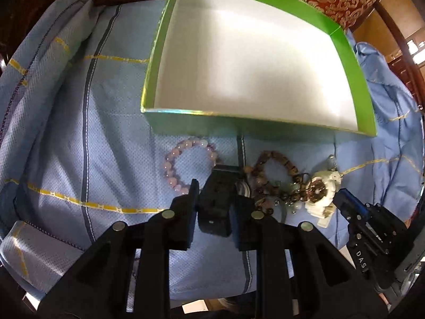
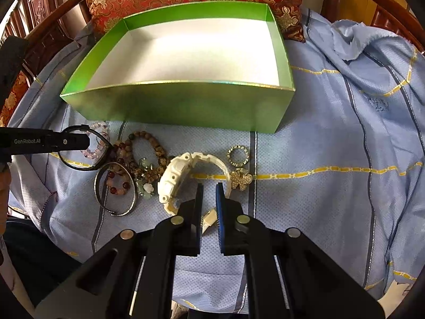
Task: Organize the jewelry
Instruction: 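Close the left tool on the black band watch while the right tool grips the white watch, then carry both watches into the green box and open both tools to release them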
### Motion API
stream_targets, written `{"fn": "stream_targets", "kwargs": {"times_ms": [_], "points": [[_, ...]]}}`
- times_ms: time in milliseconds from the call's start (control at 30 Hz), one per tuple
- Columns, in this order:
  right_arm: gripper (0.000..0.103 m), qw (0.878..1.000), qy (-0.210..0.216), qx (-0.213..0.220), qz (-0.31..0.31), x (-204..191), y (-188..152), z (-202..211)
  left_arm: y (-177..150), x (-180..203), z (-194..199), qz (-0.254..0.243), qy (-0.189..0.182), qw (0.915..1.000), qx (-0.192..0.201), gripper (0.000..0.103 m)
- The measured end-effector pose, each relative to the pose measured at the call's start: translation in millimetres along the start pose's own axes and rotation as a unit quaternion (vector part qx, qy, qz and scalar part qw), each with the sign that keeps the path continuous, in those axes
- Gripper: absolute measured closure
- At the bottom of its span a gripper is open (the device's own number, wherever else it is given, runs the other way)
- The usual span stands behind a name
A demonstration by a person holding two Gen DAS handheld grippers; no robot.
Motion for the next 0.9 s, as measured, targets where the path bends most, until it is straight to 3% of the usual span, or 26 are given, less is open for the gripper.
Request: {"fn": "stream_targets", "kwargs": {"times_ms": [133,200,367,433,533,700,900], "points": [[0.093,1.0,0.001,0.008,0.007,-2.4,-0.2,0.1,2.8,5.0,8.1,-0.009,-0.003,0.9999,0.015,0.084],[0.102,1.0,0.011,0.016,0.005,-3.8,1.6,3.8,5.3,9.6,16.7,-0.017,-0.01,0.9994,0.028,0.084],[0.102,0.999,0.007,0.035,0.002,2.3,9.7,19.0,13.9,20.9,44.1,-0.034,-0.025,0.9967,0.069,0.084],[0.101,0.999,-0.011,0.031,0.007,7.0,10.4,18.1,15.8,22.5,45.0,-0.041,-0.018,0.9964,0.071,0.084],[0.082,1.0,-0.016,0.0,-0.009,12.4,3.8,3.8,14.0,22.1,37.8,-0.049,-0.003,0.9969,0.062,0.084],[0.081,1.0,-0.011,-0.022,-0.015,10.2,-4.6,-20.1,12.0,16.7,30.2,-0.051,0.016,0.997,0.055,0.084],[0.09,1.0,0.006,0.008,-0.016,10.3,3.5,-4.1,13.4,21.2,42.5,-0.057,0.005,0.9957,0.073,0.084]]}}
Point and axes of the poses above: each gripper's, at about its wrist camera, not at the fingertips, and z roughly against the way its jaws point, x to its right, y to its top, the point moved 10 cm from there along -z, roughly the way its jaws point, and after that the axes turned 4 degrees about -y, right-handed, at the moved point
